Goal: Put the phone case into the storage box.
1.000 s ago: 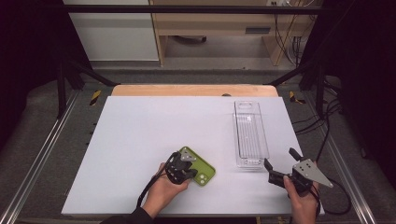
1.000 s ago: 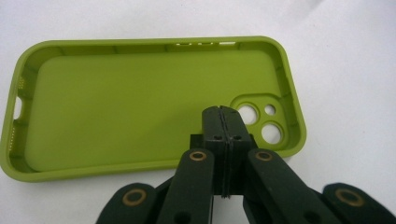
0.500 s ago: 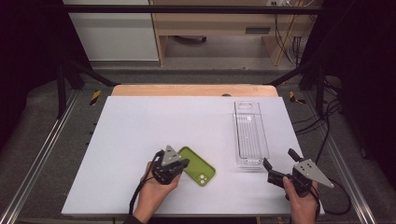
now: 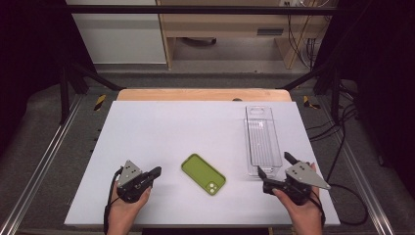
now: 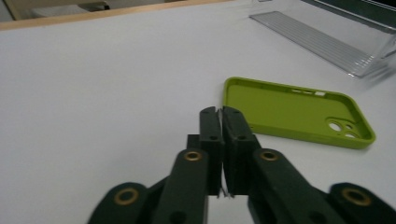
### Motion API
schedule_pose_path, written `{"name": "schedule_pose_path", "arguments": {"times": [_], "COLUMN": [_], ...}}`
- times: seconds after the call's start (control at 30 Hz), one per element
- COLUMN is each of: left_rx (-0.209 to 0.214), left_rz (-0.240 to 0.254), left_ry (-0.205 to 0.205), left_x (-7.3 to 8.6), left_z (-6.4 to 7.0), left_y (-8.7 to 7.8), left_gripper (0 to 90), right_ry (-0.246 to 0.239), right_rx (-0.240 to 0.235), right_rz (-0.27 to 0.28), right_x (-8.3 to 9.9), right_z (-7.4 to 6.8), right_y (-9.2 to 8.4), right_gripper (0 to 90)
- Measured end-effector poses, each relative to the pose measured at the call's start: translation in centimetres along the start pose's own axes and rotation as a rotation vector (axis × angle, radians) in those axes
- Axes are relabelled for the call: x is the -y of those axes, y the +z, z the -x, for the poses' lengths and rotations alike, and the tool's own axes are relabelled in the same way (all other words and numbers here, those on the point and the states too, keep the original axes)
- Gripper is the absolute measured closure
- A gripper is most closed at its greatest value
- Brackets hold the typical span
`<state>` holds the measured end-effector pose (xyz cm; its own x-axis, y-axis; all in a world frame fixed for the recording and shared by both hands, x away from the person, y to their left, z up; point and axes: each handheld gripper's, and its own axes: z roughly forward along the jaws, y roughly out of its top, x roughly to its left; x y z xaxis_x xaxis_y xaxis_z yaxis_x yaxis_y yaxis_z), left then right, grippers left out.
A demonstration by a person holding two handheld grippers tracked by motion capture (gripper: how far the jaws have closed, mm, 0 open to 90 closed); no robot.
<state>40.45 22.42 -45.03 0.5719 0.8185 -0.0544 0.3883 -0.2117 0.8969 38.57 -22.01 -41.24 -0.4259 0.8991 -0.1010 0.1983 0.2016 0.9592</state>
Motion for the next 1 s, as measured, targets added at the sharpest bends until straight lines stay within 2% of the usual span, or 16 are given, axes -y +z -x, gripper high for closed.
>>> {"name": "schedule_pose_path", "arguments": {"times": [0.07, 0.13, 0.2, 0.23, 0.27, 0.3, 0.37, 0.53, 0.67, 0.8, 1.0], "left_rx": [0.004, -0.006, -0.033, -0.035, -0.033, -0.035, -0.031, -0.029, -0.036, -0.038, -0.037], "left_rz": [0.007, 0.018, 0.035, 0.046, 0.051, 0.054, 0.066, 0.107, 0.113, 0.120, 0.123], "left_ry": [-0.007, -0.002, 0.009, -0.003, -0.018, -0.028, -0.051, -0.058, -0.045, -0.035, -0.032], "left_x": [0.1, 0.1, 0.3, 0.5, 0.6, 0.7, 1.0, 1.0, 1.0, 1.0, 1.0], "left_z": [-0.3, -0.4, -0.6, -0.8, -1.0, -1.2, -1.4, -1.5, -1.3, -1.1, -1.0], "left_y": [0.0, 0.1, 0.1, 0.1, 0.1, 0.2, 0.3, 0.4, 0.4, 0.4, 0.5], "left_gripper": [81.4, 75.9, 63.8, 58.2, 45.5, 45.5, 33.8, 16.3, 10.4, 9.4, 9.1], "right_ry": [-0.042, -0.063, -0.066, -0.073, -0.069, -0.069, -0.071, -0.076, -0.091, -0.084, -0.076], "right_rx": [-0.038, -0.073, -0.118, -0.139, -0.173, -0.173, -0.211, -0.279, -0.306, -0.323, -0.351], "right_rz": [-0.017, -0.046, -0.082, -0.099, -0.131, -0.131, -0.159, -0.256, -0.321, -0.371, -0.414], "right_x": [-0.8, -1.3, -1.6, -1.7, -1.8, -1.8, -2.0, -1.6, -0.8, -0.1, 0.6], "right_z": [-1.4, -2.6, -3.6, -4.0, -4.7, -4.7, -5.4, -7.2, -8.3, -8.8, -9.4], "right_y": [0.5, 1.1, 1.9, 2.3, 2.9, 2.9, 3.4, 5.0, 6.2, 7.0, 7.6], "right_gripper": [4.8, 4.9, 4.7, 4.6, 4.5, 4.5, 4.2, 4.2, 4.6, 5.0, 4.9]}}
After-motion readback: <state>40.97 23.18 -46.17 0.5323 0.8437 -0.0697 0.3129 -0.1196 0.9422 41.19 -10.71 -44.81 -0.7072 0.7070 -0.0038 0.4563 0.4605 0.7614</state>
